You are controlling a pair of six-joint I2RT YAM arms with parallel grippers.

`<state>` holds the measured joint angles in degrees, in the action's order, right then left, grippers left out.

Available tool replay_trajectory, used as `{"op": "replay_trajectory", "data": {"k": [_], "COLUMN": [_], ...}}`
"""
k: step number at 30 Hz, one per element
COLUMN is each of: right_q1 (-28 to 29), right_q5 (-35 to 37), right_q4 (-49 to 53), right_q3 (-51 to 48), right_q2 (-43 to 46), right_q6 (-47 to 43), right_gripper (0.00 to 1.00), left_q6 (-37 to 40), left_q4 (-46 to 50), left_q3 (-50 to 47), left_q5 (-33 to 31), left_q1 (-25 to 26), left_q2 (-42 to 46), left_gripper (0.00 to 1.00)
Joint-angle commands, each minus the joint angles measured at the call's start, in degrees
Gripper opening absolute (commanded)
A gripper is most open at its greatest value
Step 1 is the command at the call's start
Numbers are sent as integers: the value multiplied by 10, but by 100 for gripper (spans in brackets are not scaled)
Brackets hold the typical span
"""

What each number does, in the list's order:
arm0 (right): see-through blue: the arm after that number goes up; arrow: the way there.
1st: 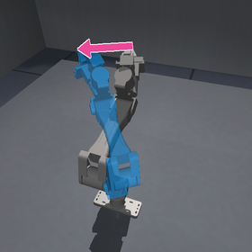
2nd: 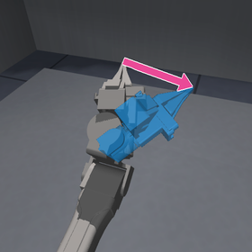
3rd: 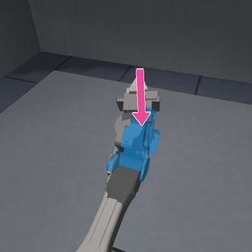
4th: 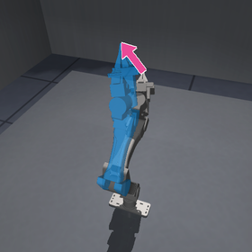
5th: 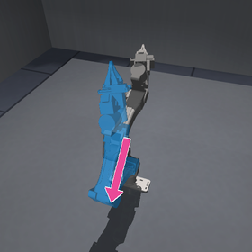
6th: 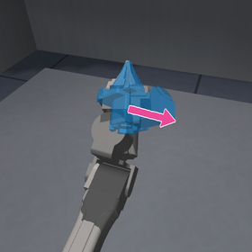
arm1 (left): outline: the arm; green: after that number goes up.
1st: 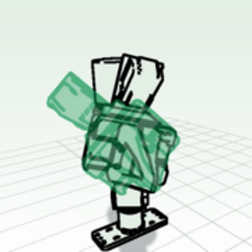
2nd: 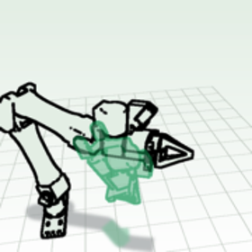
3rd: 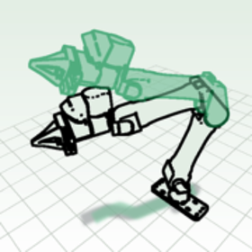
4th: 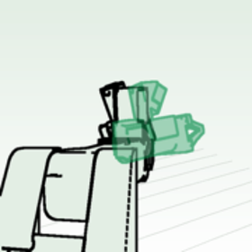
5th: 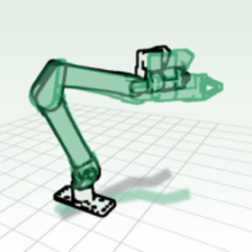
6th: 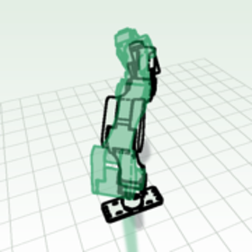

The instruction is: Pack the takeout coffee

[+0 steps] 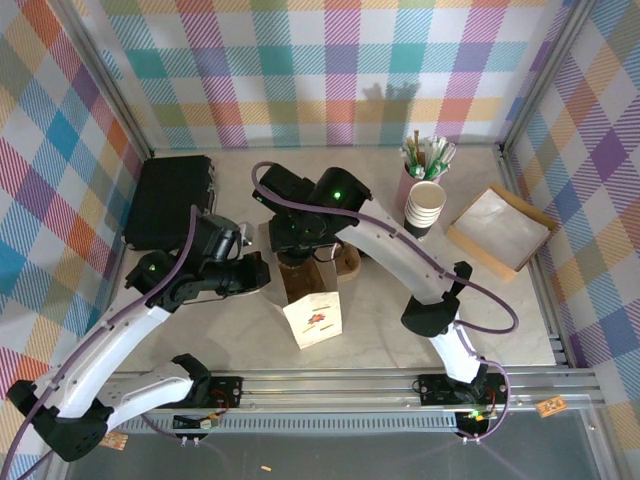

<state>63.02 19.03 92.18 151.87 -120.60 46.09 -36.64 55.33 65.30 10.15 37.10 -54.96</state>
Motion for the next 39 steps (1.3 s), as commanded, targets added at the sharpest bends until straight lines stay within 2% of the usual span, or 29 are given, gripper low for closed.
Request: {"op": "replay_trajectory", "data": {"k": [1, 6, 12, 17, 21, 27, 33, 39], "right_q1": [6, 11, 9, 8, 8, 8, 9, 9], "right_q5": [0, 8, 10, -9, -23, -36, -37, -41], "right_q4": [81, 100, 56, 76, 74, 86, 97, 87], "right_q3": [-5, -10, -90, -74, -87, -20, -15, -17], "right_q2": [23, 17, 58, 65, 68, 29, 5, -19], "right_q6": [19, -25, -93, -64, -60, -92, -78, -54], "right_gripper": [37, 39, 39, 37, 37, 36, 37, 37], "left_q6": [6, 54, 104, 125, 140, 151, 128, 102], "left_q4": [-7, -12, -7, 37, 68, 103, 134, 137], "left_q3": [-13, -25, -37, -36, -22, 28, 92, 90], "left_q5": [28, 35, 34, 35, 13, -18, -47, -48], "left_q1": [5, 6, 5, 5, 6, 6, 5, 9], "left_q2": [20, 28, 35, 36, 33, 13, -39, -43], "left_gripper": [0, 0, 0, 0, 0, 0, 0, 0]}}
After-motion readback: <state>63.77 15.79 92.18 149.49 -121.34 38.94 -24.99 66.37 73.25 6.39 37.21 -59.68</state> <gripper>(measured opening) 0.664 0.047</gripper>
